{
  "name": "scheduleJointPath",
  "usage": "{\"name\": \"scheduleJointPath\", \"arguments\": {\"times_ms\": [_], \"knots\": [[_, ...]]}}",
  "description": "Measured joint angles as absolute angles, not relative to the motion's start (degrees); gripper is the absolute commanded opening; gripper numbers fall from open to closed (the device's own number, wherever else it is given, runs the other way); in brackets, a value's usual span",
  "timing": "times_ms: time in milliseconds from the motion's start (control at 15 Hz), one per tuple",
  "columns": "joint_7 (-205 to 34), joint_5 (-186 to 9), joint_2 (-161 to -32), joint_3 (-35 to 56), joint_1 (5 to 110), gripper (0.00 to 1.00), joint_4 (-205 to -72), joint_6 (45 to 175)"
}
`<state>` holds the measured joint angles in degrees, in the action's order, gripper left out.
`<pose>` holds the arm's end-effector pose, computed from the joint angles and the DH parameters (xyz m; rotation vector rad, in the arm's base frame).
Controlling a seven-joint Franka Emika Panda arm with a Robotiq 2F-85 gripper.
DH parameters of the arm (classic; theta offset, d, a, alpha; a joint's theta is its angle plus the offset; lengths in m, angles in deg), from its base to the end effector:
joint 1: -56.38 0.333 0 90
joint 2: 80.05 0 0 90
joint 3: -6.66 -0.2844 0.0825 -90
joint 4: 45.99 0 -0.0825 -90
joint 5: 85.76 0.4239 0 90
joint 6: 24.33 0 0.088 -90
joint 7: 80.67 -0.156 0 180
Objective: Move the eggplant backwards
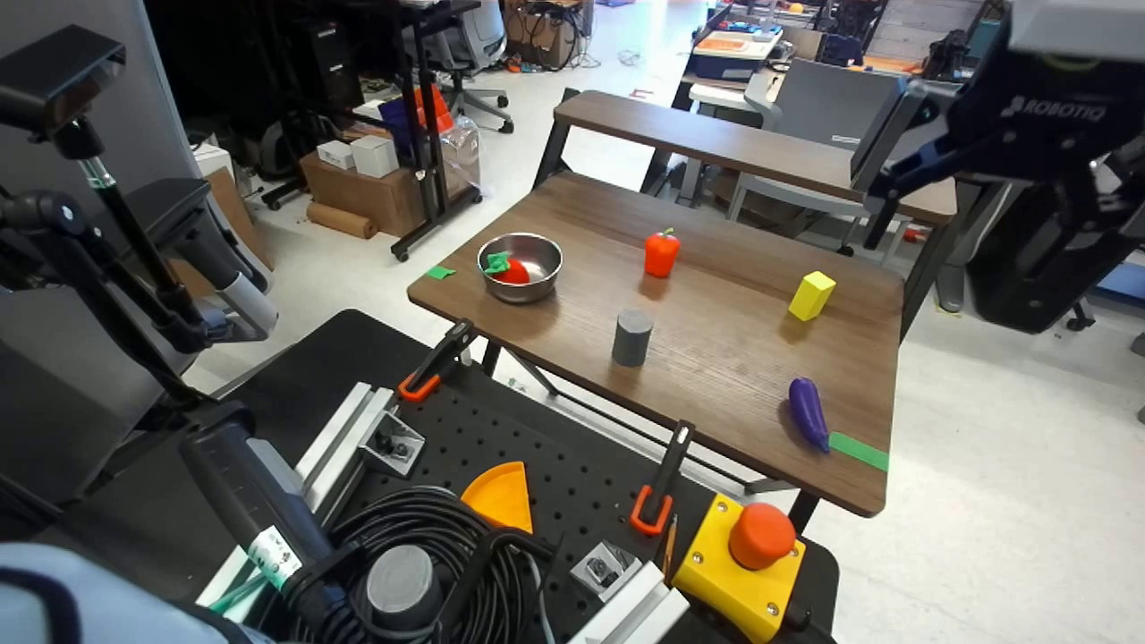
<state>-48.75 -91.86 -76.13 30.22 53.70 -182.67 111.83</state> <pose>0.4718 -0.2346 0.2417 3.0609 0.2671 0.0372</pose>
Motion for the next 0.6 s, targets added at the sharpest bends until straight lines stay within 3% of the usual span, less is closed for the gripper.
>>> {"name": "scheduleJointPath", "arguments": {"times_ms": [600], "knots": [[-50.0,-87.3,-106.0,20.0,45.8,1.00,-164.5,112.0]]}}
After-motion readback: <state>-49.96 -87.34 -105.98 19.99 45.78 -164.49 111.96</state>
